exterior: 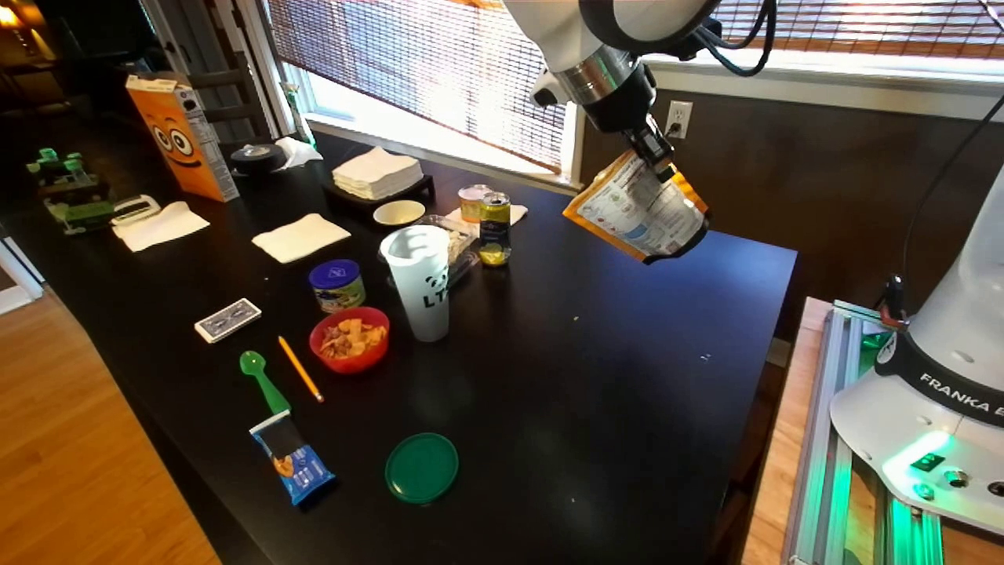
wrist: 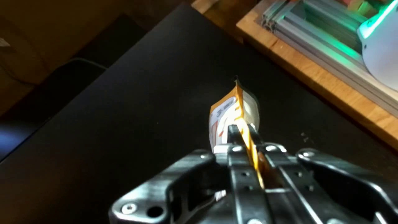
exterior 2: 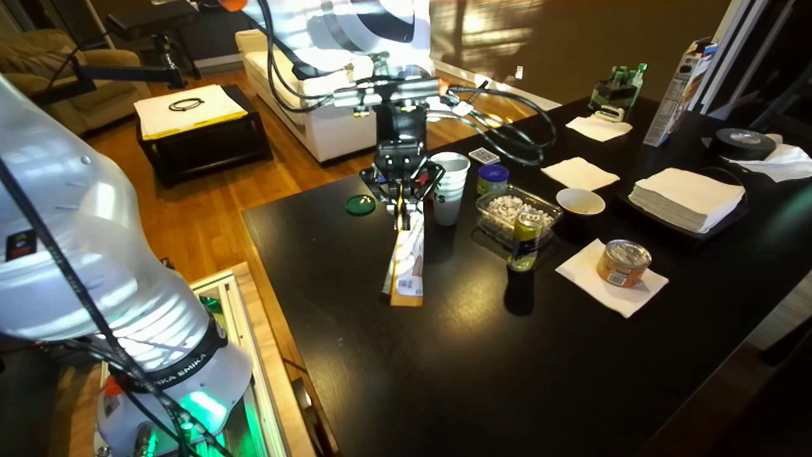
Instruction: Pour the contents out of the white packet
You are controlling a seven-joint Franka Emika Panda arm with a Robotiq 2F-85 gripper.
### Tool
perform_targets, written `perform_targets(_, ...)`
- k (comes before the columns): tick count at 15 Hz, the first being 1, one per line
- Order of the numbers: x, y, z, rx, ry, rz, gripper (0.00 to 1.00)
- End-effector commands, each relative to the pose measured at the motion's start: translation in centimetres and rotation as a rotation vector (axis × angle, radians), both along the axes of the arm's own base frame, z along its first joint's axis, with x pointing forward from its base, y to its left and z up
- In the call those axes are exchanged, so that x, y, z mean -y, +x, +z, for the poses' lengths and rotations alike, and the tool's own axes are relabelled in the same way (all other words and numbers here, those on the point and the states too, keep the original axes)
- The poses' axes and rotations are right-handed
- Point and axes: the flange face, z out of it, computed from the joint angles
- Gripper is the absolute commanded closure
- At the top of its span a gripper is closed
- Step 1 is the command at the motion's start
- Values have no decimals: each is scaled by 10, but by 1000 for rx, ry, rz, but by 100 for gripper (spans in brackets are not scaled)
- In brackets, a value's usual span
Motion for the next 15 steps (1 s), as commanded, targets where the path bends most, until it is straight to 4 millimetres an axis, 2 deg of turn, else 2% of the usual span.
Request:
perform_targets(1,-21,12,8,-100,-157,53,98)
perform_targets(5,-42,25,-4,-220,-274,151,98)
perform_targets(9,-50,44,-41,-332,-339,292,98)
perform_targets(10,-46,28,-27,-265,-290,236,93)
perform_targets(13,-48,38,-49,-311,-309,271,93)
perform_targets(15,-48,41,-50,-314,-309,272,93)
